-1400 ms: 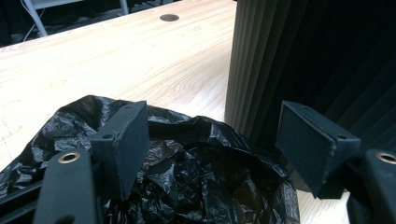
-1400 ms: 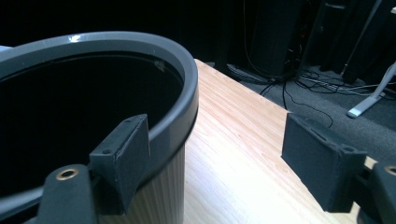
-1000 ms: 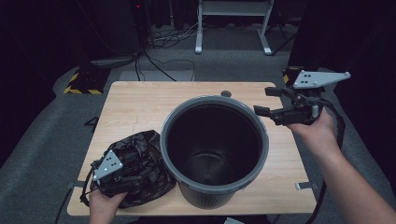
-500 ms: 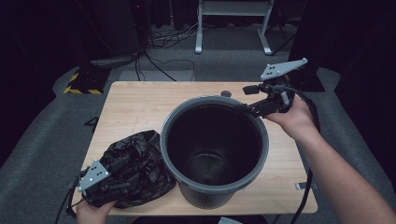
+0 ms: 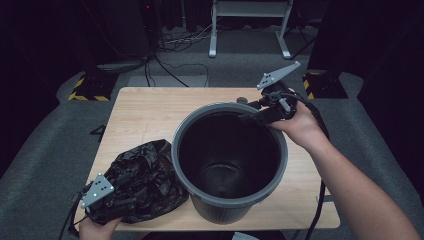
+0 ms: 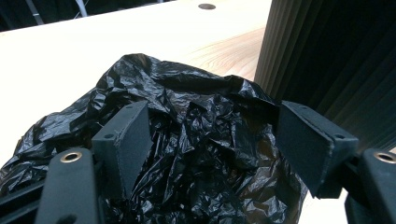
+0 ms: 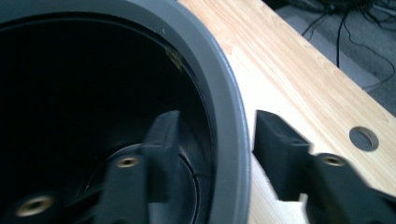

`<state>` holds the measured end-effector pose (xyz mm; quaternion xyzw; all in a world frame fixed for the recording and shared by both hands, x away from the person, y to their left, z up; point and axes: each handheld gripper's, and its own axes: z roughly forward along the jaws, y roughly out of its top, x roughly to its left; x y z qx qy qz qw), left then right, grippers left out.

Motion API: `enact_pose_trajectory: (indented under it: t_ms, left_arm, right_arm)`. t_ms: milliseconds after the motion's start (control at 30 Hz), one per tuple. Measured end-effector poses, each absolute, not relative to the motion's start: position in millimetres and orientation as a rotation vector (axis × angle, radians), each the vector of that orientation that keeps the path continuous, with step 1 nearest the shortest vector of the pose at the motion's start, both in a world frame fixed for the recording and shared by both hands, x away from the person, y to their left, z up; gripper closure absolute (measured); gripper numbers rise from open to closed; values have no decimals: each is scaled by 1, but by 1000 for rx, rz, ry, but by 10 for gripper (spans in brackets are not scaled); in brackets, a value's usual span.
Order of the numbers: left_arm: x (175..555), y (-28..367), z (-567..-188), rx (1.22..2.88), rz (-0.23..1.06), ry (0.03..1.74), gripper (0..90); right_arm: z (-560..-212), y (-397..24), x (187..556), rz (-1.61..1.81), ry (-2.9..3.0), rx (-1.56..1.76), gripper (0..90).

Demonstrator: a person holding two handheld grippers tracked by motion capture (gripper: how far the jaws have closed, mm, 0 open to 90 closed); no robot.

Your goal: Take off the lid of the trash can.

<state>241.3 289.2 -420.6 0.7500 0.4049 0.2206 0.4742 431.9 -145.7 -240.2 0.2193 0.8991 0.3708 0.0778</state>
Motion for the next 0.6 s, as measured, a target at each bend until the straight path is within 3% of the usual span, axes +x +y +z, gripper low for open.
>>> enact_pose_trajectory:
  t_ms: [200,600]
  left_arm:
    - [244,290,-422,1835,535,996,268]
    - [246,291,-424,1837,530,1002,267]
  right_arm:
    - [-239,-138,429,1018,2666,744,728]
    - [-224,-147,428,1110,2655,773,789]
